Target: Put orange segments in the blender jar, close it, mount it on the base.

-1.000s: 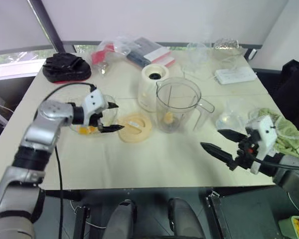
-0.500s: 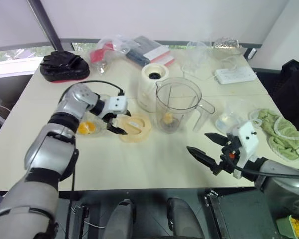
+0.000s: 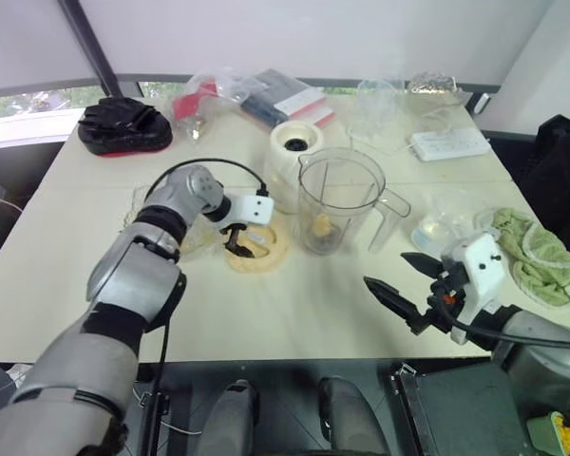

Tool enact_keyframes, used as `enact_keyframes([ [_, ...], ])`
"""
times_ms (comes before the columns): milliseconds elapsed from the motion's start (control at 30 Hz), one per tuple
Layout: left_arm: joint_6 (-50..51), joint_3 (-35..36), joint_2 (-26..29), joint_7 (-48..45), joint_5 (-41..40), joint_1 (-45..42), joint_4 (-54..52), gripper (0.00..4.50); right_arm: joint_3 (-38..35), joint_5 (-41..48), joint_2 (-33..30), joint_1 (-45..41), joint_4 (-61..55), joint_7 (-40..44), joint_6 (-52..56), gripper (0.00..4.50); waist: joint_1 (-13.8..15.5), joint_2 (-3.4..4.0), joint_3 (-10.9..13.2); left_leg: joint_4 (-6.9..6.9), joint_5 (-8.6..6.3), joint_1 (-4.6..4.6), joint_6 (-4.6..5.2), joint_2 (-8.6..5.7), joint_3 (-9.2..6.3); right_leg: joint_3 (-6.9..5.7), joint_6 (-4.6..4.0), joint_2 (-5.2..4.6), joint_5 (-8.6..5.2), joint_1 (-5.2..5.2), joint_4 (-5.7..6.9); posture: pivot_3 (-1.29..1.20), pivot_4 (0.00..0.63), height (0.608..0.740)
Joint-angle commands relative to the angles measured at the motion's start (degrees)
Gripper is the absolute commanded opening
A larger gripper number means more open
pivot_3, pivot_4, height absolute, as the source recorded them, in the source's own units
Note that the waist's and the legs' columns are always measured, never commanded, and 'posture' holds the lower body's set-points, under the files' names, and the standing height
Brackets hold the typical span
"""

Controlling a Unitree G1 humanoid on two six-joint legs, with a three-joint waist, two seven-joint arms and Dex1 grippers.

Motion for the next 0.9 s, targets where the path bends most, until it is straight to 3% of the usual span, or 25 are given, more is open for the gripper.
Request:
enact_keyframes([
  [33,1.60,-1.78,-0.59,2.00,3.52,-1.40,0.57,4.50,-2.52,2.32,-1.71,-1.43,-0.52,0.23,-0.58,4.45,0.04,0.00,0.00,0.00,0.00,0.00,0.00,0.00,0.00,0.00,0.00,0.00,0.00,0.00,0.01,0.00,0.150,0.740],
  [400,4.95,-2.48,-2.12,5.81,7.23,-0.62,1.30,4.50,-2.27,3.82,-4.66,-3.30,0.38,-0.62,-0.51,4.45,0.09,-0.05,-0.06,0.00,0.00,0.07,0.00,0.00,0.00,0.00,0.01,0.00,0.00,0.08,0.02,0.00,0.150,0.740],
  [533,5.27,-2.83,-2.24,5.63,7.59,-0.16,1.39,3.27,-2.31,3.35,-4.59,-3.26,0.38,-1.12,-0.66,4.50,-0.03,-0.05,-0.08,0.02,0.00,0.09,0.00,0.00,0.00,0.00,0.01,0.00,0.00,0.10,0.02,0.00,0.150,0.740],
  [733,5.06,-3.03,-2.17,3.93,8.42,0.45,1.46,0.51,-2.23,2.32,-4.15,-2.91,0.59,-1.93,-0.96,4.50,0.18,-0.01,-0.18,0.05,0.00,0.15,0.00,0.00,0.00,0.00,0.01,0.00,0.00,0.19,0.03,0.00,0.150,0.740],
  [767,4.93,-3.09,-2.10,3.55,8.56,0.50,1.45,0.27,-2.12,2.21,-4.14,-3.06,0.70,-2.02,-0.98,4.50,0.18,-0.01,-0.19,0.05,0.00,0.27,0.00,-0.01,0.00,0.00,0.01,-0.01,-0.01,0.34,0.01,0.00,0.150,0.740],
  [900,4.90,-2.76,-2.09,2.95,8.38,0.51,1.35,0.27,-1.76,1.77,-4.09,-3.60,1.15,-2.13,-1.09,4.50,0.12,-0.05,-0.19,0.05,-0.01,0.42,0.01,0.00,-0.02,0.00,0.06,-0.01,-0.05,0.51,-0.05,0.00,0.150,0.740],
])
